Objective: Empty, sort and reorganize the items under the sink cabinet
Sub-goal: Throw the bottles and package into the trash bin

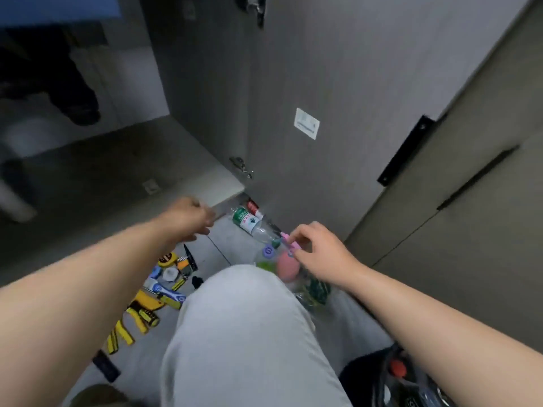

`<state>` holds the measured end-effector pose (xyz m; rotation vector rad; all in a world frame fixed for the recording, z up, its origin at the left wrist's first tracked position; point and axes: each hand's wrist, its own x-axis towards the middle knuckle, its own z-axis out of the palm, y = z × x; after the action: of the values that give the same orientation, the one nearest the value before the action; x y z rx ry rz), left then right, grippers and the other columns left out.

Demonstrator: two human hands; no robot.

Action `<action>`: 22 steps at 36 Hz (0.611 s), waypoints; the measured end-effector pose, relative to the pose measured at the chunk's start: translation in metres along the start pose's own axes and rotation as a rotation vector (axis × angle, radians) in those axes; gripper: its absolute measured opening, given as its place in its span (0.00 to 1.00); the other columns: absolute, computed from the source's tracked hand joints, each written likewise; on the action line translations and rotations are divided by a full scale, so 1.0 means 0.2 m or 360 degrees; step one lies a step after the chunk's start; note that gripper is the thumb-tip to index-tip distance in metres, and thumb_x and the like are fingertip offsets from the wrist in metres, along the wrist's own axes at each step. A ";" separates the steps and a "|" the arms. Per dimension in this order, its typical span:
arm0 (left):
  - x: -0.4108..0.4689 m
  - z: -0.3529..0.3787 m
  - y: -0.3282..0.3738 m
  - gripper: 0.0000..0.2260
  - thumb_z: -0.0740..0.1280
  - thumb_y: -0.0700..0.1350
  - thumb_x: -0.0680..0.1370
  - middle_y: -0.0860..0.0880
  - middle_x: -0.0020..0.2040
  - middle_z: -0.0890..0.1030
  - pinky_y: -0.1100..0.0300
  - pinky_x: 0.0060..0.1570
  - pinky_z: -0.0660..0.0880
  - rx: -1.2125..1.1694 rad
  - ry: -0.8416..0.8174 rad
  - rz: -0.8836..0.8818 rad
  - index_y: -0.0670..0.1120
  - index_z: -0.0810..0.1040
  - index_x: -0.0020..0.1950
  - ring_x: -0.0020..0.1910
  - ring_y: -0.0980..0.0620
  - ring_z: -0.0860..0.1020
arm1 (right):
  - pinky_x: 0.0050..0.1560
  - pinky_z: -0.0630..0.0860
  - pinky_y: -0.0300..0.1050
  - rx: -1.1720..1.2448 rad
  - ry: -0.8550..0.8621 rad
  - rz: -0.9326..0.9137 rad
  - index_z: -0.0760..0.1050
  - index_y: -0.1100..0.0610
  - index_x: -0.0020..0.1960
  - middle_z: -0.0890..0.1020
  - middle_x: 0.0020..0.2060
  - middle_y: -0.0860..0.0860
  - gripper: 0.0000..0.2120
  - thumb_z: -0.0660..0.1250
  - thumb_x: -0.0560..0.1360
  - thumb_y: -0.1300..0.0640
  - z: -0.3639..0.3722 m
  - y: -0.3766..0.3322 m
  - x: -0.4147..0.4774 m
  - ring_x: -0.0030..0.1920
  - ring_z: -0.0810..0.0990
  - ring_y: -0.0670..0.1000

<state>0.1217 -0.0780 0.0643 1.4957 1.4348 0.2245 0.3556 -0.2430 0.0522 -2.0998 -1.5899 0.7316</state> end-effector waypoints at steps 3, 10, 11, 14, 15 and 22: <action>0.11 0.01 -0.20 0.08 0.66 0.46 0.82 0.44 0.51 0.85 0.57 0.43 0.75 -0.0224 -0.0025 -0.0098 0.43 0.80 0.55 0.47 0.49 0.84 | 0.47 0.69 0.39 -0.0183 -0.0270 0.0110 0.78 0.53 0.57 0.79 0.53 0.55 0.12 0.68 0.73 0.58 0.14 -0.02 0.33 0.53 0.79 0.53; 0.40 0.16 -0.56 0.06 0.65 0.42 0.82 0.45 0.46 0.85 0.60 0.39 0.74 -0.0630 -0.0074 -0.0375 0.43 0.82 0.53 0.40 0.50 0.82 | 0.55 0.72 0.41 -0.0436 -0.0569 0.0334 0.69 0.58 0.72 0.75 0.66 0.60 0.26 0.68 0.75 0.57 0.53 0.03 0.95 0.62 0.77 0.58; 0.44 0.18 -0.60 0.06 0.65 0.42 0.82 0.46 0.45 0.85 0.60 0.39 0.73 -0.0686 -0.0078 -0.0412 0.43 0.82 0.53 0.38 0.51 0.81 | 0.59 0.71 0.43 -0.0512 -0.0579 0.0356 0.67 0.59 0.73 0.74 0.67 0.61 0.27 0.68 0.76 0.56 0.59 0.05 1.02 0.64 0.76 0.59; 0.54 0.24 -0.71 0.06 0.65 0.42 0.82 0.48 0.42 0.84 0.62 0.36 0.73 -0.0845 -0.0086 -0.0486 0.44 0.82 0.52 0.35 0.55 0.81 | 0.65 0.72 0.48 -0.0628 -0.0582 0.0475 0.61 0.59 0.76 0.72 0.69 0.63 0.33 0.69 0.75 0.53 0.74 0.11 1.20 0.66 0.74 0.61; 0.57 0.25 -0.74 0.05 0.65 0.42 0.82 0.48 0.43 0.84 0.62 0.36 0.73 -0.0886 -0.0092 -0.0497 0.44 0.81 0.52 0.36 0.54 0.81 | 0.67 0.72 0.50 -0.0651 -0.0596 0.0529 0.58 0.59 0.77 0.70 0.70 0.63 0.35 0.69 0.75 0.52 0.79 0.14 1.25 0.68 0.73 0.62; 0.72 0.33 -0.91 0.05 0.66 0.43 0.82 0.49 0.45 0.86 0.60 0.42 0.77 -0.1077 -0.0152 -0.0530 0.48 0.81 0.50 0.43 0.52 0.84 | 0.73 0.65 0.55 -0.0920 -0.0648 0.0767 0.46 0.61 0.80 0.61 0.75 0.64 0.45 0.69 0.75 0.46 1.04 0.27 1.48 0.74 0.64 0.63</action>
<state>0.0927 -0.0318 -0.1700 0.7012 1.3253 0.3806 0.3288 0.0293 -0.1916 -2.9763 -1.6492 0.9939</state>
